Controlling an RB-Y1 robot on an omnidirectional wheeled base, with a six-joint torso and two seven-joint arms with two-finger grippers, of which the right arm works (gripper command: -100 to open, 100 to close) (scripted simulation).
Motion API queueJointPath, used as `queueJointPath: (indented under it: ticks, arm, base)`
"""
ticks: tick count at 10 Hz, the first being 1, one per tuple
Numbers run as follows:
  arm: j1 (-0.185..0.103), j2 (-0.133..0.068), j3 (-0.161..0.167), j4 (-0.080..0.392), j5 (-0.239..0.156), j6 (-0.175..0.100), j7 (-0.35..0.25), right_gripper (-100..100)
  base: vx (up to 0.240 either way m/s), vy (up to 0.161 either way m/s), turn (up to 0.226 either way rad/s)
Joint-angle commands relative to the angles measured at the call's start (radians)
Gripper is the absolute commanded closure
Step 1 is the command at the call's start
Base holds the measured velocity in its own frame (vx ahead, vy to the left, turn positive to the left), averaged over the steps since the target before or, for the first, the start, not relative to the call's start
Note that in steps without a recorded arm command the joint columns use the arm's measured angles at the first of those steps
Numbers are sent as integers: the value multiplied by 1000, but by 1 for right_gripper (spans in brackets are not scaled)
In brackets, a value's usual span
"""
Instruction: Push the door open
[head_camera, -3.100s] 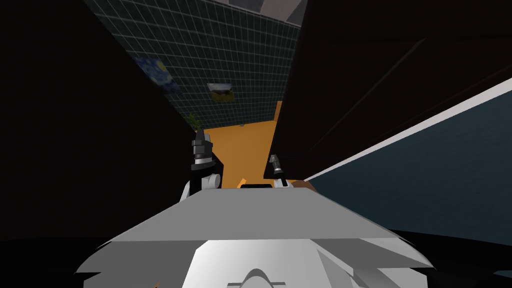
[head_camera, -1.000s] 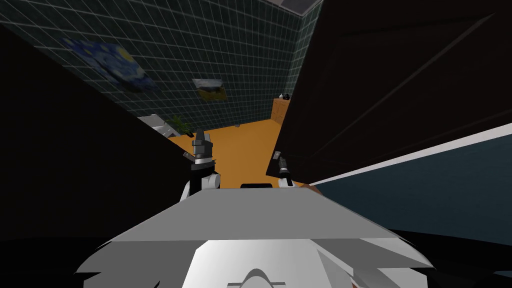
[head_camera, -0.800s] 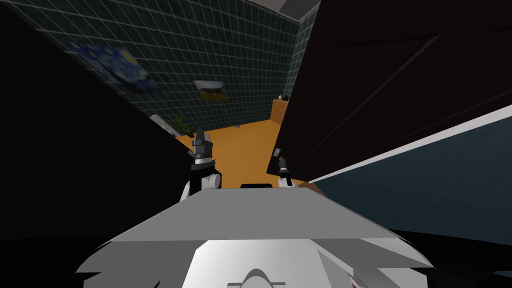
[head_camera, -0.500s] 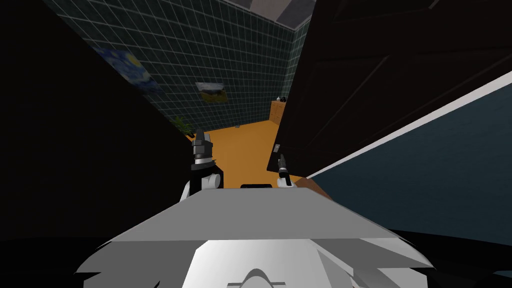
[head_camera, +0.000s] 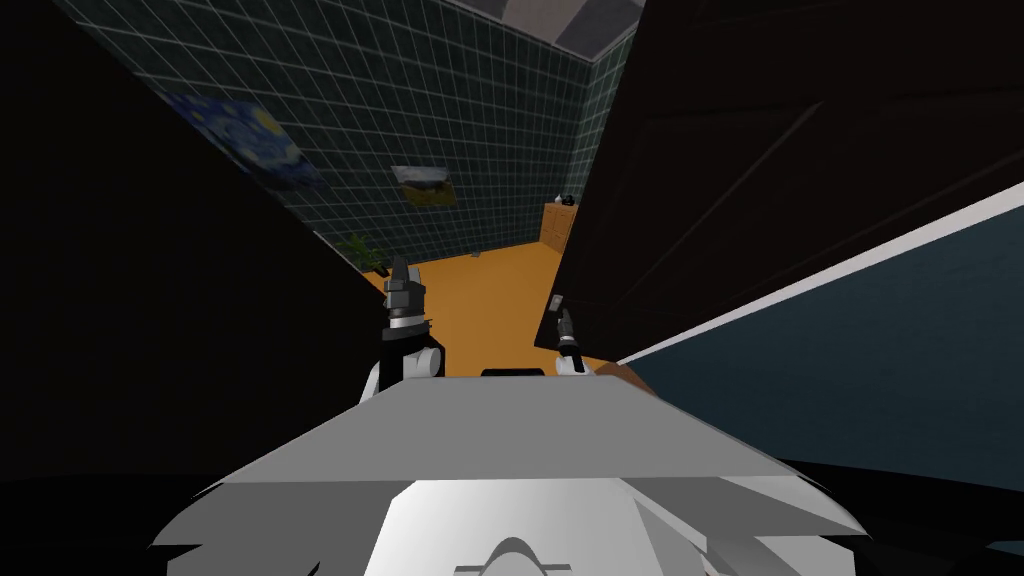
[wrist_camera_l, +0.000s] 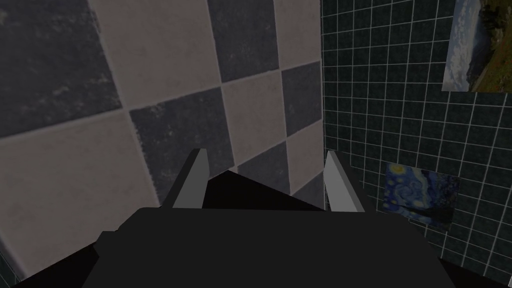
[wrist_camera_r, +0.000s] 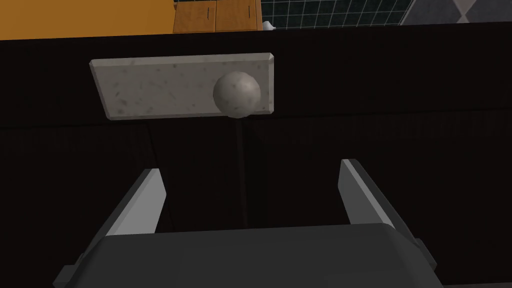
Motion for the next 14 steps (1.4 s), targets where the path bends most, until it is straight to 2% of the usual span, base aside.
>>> queueJointPath:
  ticks: [1, 6, 7, 12, 14]
  arm:
    - [0, -2, -3, 6, -2, -8, 1, -100]
    - [2, 5, -9, 13, -5, -22, 3, -100]
    - [2, 5, -9, 13, -5, -22, 3, 100]
    - [2, 5, -9, 13, -5, -22, 3, 100]
    - [1, -3, -27, 16, -16, -17, 10, 100]
  base:
    - [209, -39, 37]
    - [204, -26, 24]
    - [-24, 6, 3]
    - [-17, 2, 2]
    - [129, 38, -41]
